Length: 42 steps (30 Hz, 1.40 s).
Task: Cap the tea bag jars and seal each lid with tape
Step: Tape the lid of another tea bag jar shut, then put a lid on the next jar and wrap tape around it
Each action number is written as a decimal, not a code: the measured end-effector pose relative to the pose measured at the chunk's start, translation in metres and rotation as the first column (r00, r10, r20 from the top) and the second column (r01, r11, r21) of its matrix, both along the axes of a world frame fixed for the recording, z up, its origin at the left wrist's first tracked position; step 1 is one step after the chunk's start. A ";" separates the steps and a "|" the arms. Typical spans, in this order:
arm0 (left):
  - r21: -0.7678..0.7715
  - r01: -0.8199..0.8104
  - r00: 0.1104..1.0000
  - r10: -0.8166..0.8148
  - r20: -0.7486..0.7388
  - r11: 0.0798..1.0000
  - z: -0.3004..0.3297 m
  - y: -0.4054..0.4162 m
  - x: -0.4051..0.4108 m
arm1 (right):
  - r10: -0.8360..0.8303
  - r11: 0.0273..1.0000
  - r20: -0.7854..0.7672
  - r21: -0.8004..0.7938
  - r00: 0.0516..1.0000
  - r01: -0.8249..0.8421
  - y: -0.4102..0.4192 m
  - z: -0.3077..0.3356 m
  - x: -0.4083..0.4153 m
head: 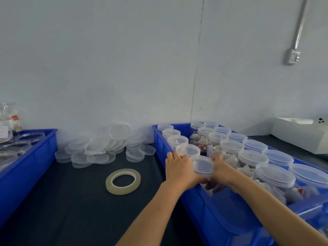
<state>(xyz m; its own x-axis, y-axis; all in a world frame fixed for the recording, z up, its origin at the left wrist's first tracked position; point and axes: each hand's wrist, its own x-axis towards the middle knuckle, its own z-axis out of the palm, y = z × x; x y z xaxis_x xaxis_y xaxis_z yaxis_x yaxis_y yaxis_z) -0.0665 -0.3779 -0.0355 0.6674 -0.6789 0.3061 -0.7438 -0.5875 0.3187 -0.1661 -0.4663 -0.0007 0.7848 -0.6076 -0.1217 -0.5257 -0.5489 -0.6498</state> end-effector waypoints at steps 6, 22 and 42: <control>0.020 0.023 0.998 -0.021 -0.062 1.000 0.006 0.004 -0.005 | -0.058 0.993 -0.039 0.106 0.998 0.062 0.005 0.001 -0.004; -0.309 0.000 0.985 -0.054 -0.166 0.951 0.049 0.150 0.040 | 0.278 0.891 0.123 -0.404 0.953 -0.208 0.137 0.044 0.079; -0.108 -0.665 0.742 0.670 0.016 0.739 0.112 0.373 0.123 | 0.297 0.588 0.636 0.465 0.712 -0.661 0.362 0.044 0.229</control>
<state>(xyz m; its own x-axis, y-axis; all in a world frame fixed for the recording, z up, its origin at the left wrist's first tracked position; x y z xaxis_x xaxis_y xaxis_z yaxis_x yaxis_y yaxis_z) 0.0563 -0.0048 0.0766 0.9210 -0.0328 0.3882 -0.1878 -0.9103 0.3688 0.0633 -0.1044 0.0429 0.9893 -0.0329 0.1420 0.1424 0.0095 -0.9898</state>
